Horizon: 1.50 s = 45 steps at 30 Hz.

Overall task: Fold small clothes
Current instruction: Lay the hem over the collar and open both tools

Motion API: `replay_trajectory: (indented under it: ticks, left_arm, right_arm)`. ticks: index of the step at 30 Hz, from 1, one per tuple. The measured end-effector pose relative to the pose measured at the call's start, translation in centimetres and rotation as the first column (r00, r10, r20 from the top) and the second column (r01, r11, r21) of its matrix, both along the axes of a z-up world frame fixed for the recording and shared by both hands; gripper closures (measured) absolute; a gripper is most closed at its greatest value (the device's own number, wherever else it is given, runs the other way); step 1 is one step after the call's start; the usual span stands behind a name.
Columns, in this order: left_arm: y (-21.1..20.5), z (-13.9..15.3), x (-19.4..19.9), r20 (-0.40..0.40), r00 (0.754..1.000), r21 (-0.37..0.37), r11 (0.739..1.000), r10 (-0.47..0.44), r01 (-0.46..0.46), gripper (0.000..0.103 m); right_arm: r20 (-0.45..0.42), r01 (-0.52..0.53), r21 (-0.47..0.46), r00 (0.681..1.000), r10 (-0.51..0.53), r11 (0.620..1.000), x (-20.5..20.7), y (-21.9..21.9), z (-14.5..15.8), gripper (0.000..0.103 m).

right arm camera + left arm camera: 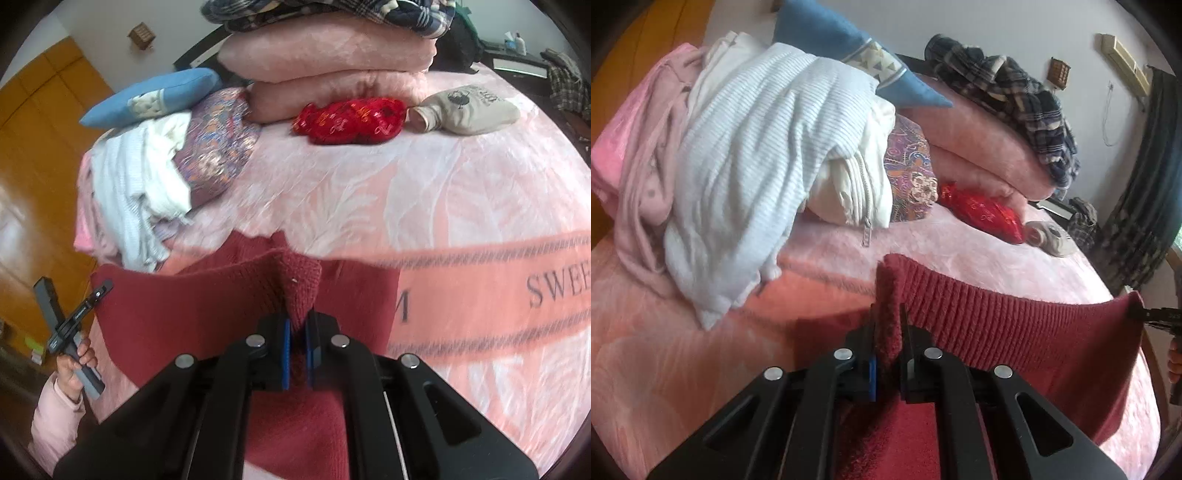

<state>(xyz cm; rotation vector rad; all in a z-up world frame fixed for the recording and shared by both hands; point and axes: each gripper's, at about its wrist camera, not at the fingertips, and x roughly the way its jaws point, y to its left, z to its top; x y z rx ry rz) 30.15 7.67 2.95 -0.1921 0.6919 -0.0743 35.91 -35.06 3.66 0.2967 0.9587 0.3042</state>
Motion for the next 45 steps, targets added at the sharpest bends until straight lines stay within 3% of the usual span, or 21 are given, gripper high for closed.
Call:
replay_trajectory:
  ticks: [4,11,21,25,27,28,30,34,38,40,45]
  left_arm:
    - [-0.6,-1.1,3.2,-0.029,1.000,0.047,0.999,0.009,-0.008,0.095]
    - [-1.7,-5.6,7.7,-0.111,0.993,0.115,0.993,0.030,-0.017,0.095]
    - [-2.3,-12.0,10.8,-0.244,0.968,0.192,0.981,0.053,-0.005,0.095]
    - [-2.4,-12.1,10.9,-0.251,0.966,0.203,0.979,0.066,-0.014,0.094]
    - [-2.2,-11.3,10.7,-0.250,0.966,0.191,0.981,0.073,-0.025,0.087]
    - [-2.1,-10.5,10.4,-0.239,0.969,0.186,0.982,0.071,-0.026,0.084]
    - [-1.8,-8.5,9.1,-0.204,0.975,0.211,0.977,0.085,-0.041,0.072]
    - [-1.1,-5.0,3.6,-0.141,0.988,0.205,0.978,0.064,-0.034,0.050]
    - [-1.5,-4.8,-3.2,-0.138,0.990,0.220,0.975,0.009,0.022,0.046]
    - [-2.0,-6.0,-5.7,-0.162,0.987,0.179,0.982,-0.022,0.051,0.046]
    - [-3.8,-8.4,-7.1,-0.214,0.975,0.126,0.987,-0.066,0.095,0.047]
  right_arm:
    - [-0.020,0.043,-0.028,0.999,-0.043,0.999,2.8,0.3,-1.4,0.098]
    - [-0.096,0.105,-0.099,0.989,-0.115,0.989,7.2,1.5,-7.0,0.098]
    - [-0.205,0.156,-0.181,0.960,-0.193,0.971,8.9,1.4,-13.7,0.098]
    - [-0.194,0.155,-0.196,0.962,-0.193,0.968,8.5,1.8,-13.3,0.091]
    - [-0.185,0.151,-0.204,0.964,-0.189,0.967,8.0,1.8,-12.1,0.073]
    - [-0.172,0.145,-0.222,0.967,-0.185,0.964,7.4,1.7,-11.2,0.068]
    - [-0.165,0.115,-0.241,0.974,-0.157,0.964,6.1,1.3,-9.6,0.068]
    - [-0.175,0.036,-0.193,0.982,-0.070,0.981,-0.5,0.2,-6.8,0.066]
    - [-0.227,-0.034,-0.176,0.974,-0.007,0.984,-7.8,-0.4,-8.2,0.058]
    - [-0.262,-0.036,-0.145,0.965,-0.003,0.989,-10.0,-0.9,-9.8,0.058]
    - [-0.281,-0.043,-0.079,0.959,0.019,0.996,-11.4,-1.3,-12.3,0.057]
